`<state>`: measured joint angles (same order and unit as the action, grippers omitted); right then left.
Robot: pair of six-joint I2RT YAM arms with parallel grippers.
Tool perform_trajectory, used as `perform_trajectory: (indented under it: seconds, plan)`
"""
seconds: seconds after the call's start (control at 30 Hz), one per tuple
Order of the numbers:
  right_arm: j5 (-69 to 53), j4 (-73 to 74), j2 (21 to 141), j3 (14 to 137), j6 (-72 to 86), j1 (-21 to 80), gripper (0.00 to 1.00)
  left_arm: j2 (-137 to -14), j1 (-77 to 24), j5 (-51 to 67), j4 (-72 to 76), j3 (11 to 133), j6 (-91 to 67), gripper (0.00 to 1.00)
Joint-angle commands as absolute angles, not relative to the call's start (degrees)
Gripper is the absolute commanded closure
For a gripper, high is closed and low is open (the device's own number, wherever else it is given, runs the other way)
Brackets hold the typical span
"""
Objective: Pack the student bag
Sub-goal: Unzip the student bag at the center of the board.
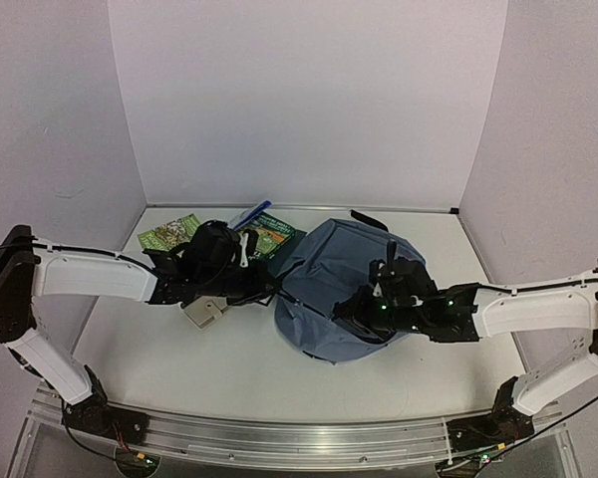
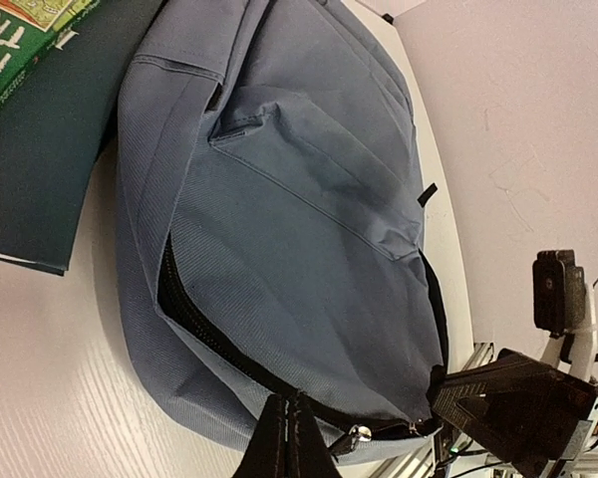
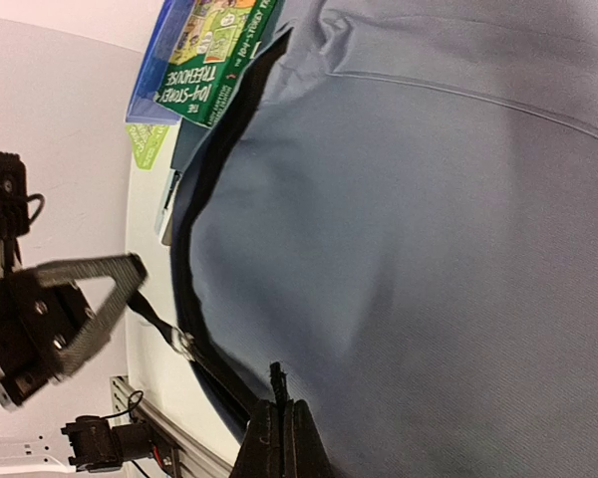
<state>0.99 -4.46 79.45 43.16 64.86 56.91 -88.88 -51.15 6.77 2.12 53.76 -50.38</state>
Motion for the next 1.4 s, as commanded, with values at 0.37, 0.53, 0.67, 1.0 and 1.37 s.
perform_trajectory:
  seconds: [0.37, 0.53, 0.67, 1.0, 1.37]
  plan:
    - [11.16, 11.18, 70.39, 40.88, 65.83, 57.13, 1.00, -94.27, -40.02, 9.29, 1.18, 61.53, -43.13, 1.00]
    - [12.46, 12.32, 71.07, 40.28, 65.98, 57.11, 1.00, -98.54, -36.54, 11.29, 2.32, 63.89, -42.07, 1.00]
    - [13.38, 12.79, 71.70, 40.04, 66.13, 57.13, 1.00, -102.53, -33.79, 12.99, 3.27, 66.84, -40.62, 1.00]
    - [13.76, 13.27, 74.01, 40.88, 63.65, 57.19, 1.00, -112.43, -29.09, 16.17, 6.16, 76.28, -36.28, 1.00]
    - [14.01, 13.03, 74.23, 45.50, 57.40, 58.78, 1.00, -123.54, -28.83, 22.67, 9.58, 89.66, -33.66, 1.00]
